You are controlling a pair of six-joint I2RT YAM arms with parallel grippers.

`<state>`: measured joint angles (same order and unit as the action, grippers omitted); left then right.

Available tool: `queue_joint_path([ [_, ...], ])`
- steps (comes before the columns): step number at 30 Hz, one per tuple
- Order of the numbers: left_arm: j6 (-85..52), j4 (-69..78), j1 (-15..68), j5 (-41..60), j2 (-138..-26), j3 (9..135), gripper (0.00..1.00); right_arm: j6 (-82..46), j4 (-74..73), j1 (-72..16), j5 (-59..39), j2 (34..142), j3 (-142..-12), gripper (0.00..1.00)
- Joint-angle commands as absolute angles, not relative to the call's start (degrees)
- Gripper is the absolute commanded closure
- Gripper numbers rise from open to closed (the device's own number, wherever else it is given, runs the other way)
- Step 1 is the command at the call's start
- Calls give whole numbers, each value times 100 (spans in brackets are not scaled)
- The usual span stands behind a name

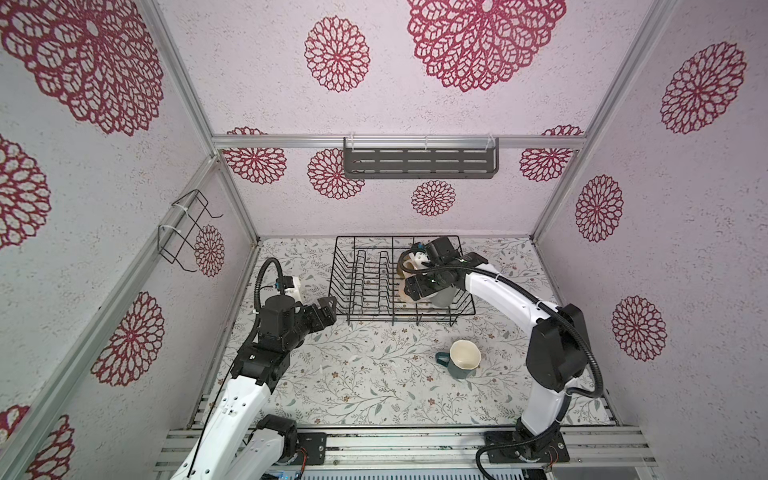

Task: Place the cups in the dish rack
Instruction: 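Lower the pink mug upright into the rack with the right gripper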

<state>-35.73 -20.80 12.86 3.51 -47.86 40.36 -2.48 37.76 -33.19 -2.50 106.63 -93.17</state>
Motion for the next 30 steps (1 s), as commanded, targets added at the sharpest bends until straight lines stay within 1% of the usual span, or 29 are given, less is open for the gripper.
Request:
queue_joint_path([
  [1,-3477,-2208,1230,174,-4851,4197,6,172,3989,-3401,437,10712,-9974,65],
  [10,-3393,-2093,1222,0,-4940,4122,4,561,4476,-3439,650,11610,-10966,64],
  [13,-3357,-2112,1213,-18,-4957,4129,4,914,4544,-3478,649,11812,-11155,61],
  [17,-3349,-2108,1204,-9,-4948,4105,3,1344,4691,-3517,872,12122,-11477,60],
  [19,-3357,-2074,1204,8,-4956,4084,3,1488,4889,-3524,1000,12327,-11774,58],
  [22,-3355,-2101,1204,58,-4992,4129,3,1591,5311,-3519,980,12691,-12303,53],
  [28,-3386,-2029,1196,109,-5067,4120,2,1628,5503,-3524,995,13055,-12688,49],
  [30,-3388,-2065,1195,142,-5071,4145,2,1669,5502,-3524,1049,13084,-12696,42],
])
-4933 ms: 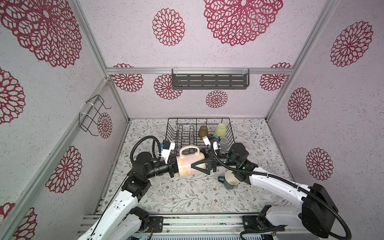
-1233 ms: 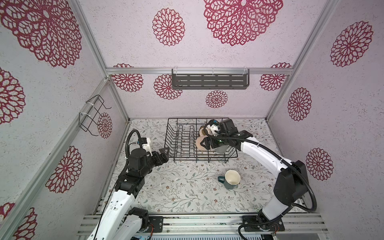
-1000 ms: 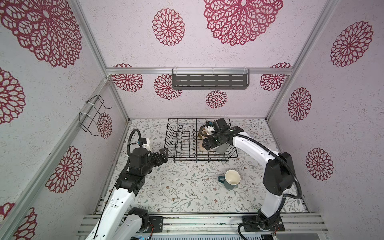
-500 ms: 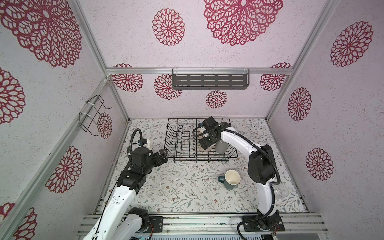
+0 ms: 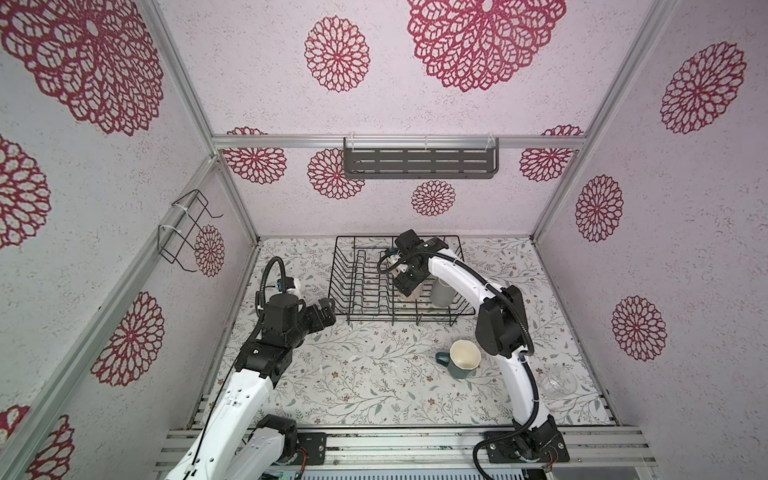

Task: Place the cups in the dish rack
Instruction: 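Lower the pink mug upright into the rack with the right gripper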

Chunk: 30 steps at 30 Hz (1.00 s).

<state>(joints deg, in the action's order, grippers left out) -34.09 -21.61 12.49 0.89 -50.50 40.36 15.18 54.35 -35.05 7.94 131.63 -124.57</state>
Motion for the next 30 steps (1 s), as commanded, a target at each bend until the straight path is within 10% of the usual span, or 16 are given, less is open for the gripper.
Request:
queue_joint_path([
  [1,-3399,-2049,1195,140,-5064,4135,1,1698,5502,-3518,1084,13091,-12689,39],
  [15,-3529,-2143,1187,272,-4986,4245,1,1618,5164,-3533,830,12680,-12371,9],
  [30,-3667,-2407,1187,308,-4434,4265,2,1484,4615,-3542,976,11984,-11692,1],
])
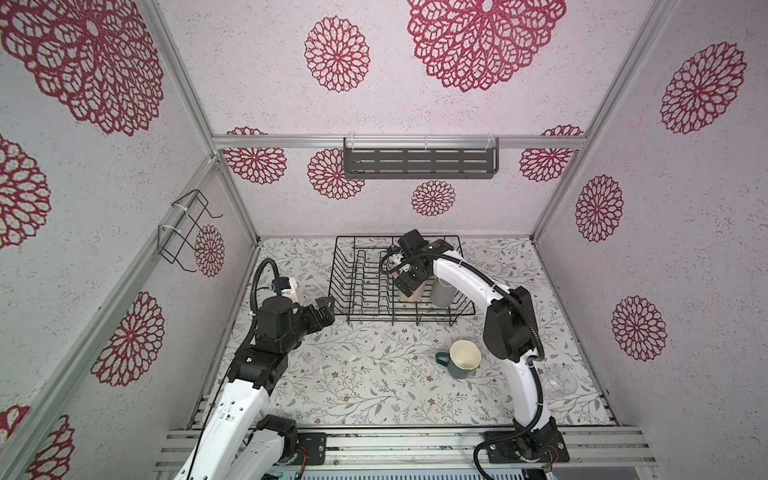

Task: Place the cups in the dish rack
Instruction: 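Lower the pink mug upright into the rack with the right gripper, then open the right gripper and lift it away from the pink mug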

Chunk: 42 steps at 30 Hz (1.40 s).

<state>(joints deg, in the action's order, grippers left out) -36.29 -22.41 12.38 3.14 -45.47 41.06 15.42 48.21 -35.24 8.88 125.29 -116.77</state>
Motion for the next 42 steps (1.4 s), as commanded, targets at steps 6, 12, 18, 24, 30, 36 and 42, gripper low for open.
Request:
queue_joint_path([
  [6,-3683,-2476,1187,364,-4327,4269,3,1186,4609,-3542,1020,11786,-11633,2],
  [12,-3664,-2468,1187,333,-4260,4174,3,638,4379,-3542,849,11206,-10845,2],
  [18,-3639,-2353,1187,334,-4308,4106,3,11,3685,-3518,453,10656,-9840,1],
  [24,-3669,-2253,1186,448,-4421,4099,3,-316,3350,-3516,588,10996,-9829,1],
  [30,-3665,-2425,1187,365,-4254,4087,3,-338,3356,-3492,855,11489,-10151,1],
  [36,-3604,-2592,1187,325,-4189,4177,3,290,3366,-3567,148,11791,-10437,10],
  [42,-3549,-2701,1187,284,-4192,4269,3,301,3488,-3551,898,11909,-10599,10],
])
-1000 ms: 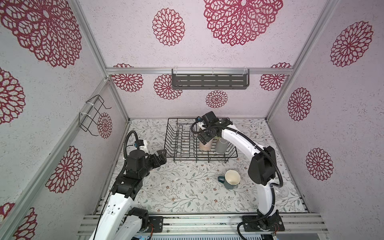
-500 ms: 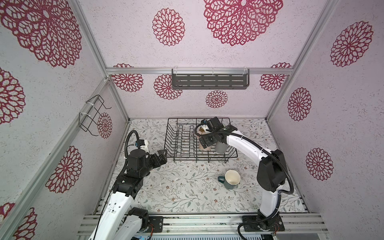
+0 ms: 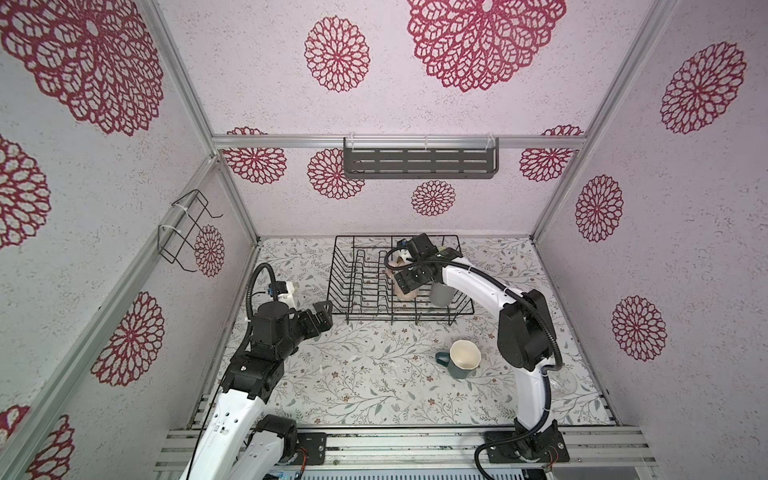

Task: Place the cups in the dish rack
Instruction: 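Open the right gripper and lift it away from the pink mug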

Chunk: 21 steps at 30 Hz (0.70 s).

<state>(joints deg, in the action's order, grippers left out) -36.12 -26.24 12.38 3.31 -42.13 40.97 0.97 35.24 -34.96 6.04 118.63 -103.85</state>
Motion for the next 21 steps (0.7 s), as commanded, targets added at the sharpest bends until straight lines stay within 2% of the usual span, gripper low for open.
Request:
queue_joint_path([
  [1,-3556,-2722,1187,306,-4192,4289,3,299,3538,-3543,993,11909,-10609,10],
  [8,-3655,-2566,1187,392,-4217,4218,3,59,3365,-3509,1351,11561,-10311,1],
  [18,-3753,-2486,1187,589,-4315,4325,3,-275,2688,-3507,1181,10483,-9541,1],
  [21,-3728,-2326,1188,854,-4345,4319,3,-720,2321,-3507,1758,9969,-9153,1],
])
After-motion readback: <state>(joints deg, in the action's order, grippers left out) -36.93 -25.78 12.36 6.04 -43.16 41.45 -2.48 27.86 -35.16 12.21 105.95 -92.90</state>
